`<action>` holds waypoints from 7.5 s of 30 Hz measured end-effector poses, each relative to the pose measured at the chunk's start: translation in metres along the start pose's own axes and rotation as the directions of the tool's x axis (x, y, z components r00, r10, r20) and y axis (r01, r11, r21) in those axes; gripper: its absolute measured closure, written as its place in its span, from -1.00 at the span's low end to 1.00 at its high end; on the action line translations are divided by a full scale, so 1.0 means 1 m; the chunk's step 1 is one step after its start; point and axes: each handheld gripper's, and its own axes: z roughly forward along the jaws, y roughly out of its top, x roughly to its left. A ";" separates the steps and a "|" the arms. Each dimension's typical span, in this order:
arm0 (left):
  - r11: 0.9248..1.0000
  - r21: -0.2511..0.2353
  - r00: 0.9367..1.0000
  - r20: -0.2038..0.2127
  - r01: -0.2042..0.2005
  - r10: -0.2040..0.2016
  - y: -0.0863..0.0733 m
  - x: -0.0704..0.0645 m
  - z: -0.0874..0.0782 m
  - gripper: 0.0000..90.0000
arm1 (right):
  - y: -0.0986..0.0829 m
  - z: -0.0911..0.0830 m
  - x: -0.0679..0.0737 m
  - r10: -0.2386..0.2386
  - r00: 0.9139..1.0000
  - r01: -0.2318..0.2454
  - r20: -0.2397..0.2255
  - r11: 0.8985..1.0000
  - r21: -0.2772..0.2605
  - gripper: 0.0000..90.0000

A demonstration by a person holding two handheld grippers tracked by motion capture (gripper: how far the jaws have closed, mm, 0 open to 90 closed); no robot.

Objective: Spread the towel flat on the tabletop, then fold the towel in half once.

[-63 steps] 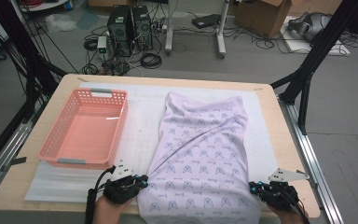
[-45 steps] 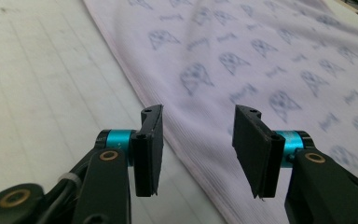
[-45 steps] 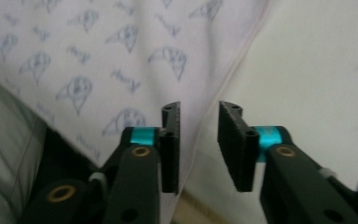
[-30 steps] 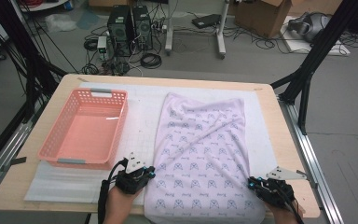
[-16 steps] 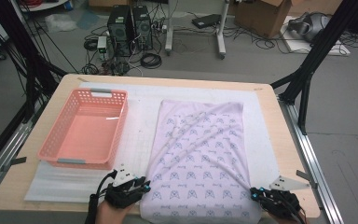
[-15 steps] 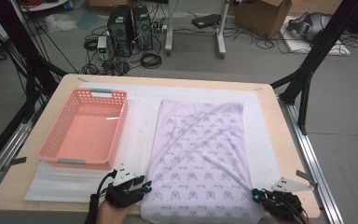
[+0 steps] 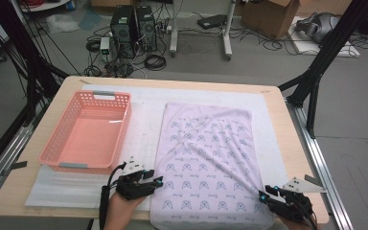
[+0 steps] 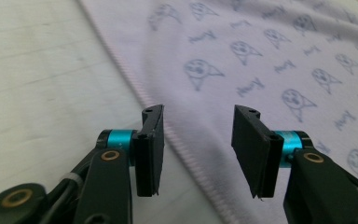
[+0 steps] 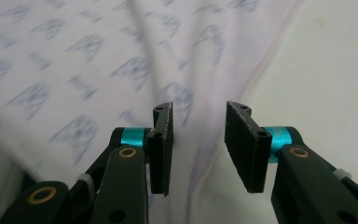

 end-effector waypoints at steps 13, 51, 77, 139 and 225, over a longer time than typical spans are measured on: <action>0.998 0.029 0.997 -0.053 -0.059 0.061 -0.010 -0.012 -0.015 0.91 | 0.000 0.008 -0.006 0.000 1.000 0.001 -0.013 0.998 0.056 0.89; 0.999 0.030 0.984 -0.176 -0.019 0.024 0.042 0.022 0.041 0.96 | 0.028 0.042 -0.052 0.112 0.985 -0.110 0.129 0.994 -0.028 0.94; 0.989 -0.151 1.000 -0.030 -0.011 0.006 0.040 0.040 0.018 -0.06 | 0.096 0.113 -0.098 0.124 0.972 -0.118 0.199 0.992 -0.044 0.76; 0.994 -0.029 0.963 -0.244 0.106 -0.110 0.109 0.100 0.106 -0.26 | 0.133 0.125 -0.109 0.119 0.988 -0.119 0.099 0.993 0.003 -0.45; 0.989 -0.122 0.996 -0.016 0.086 -0.089 0.041 0.031 0.016 0.16 | 0.044 0.030 -0.055 0.082 0.996 -0.084 -0.021 0.992 -0.094 0.35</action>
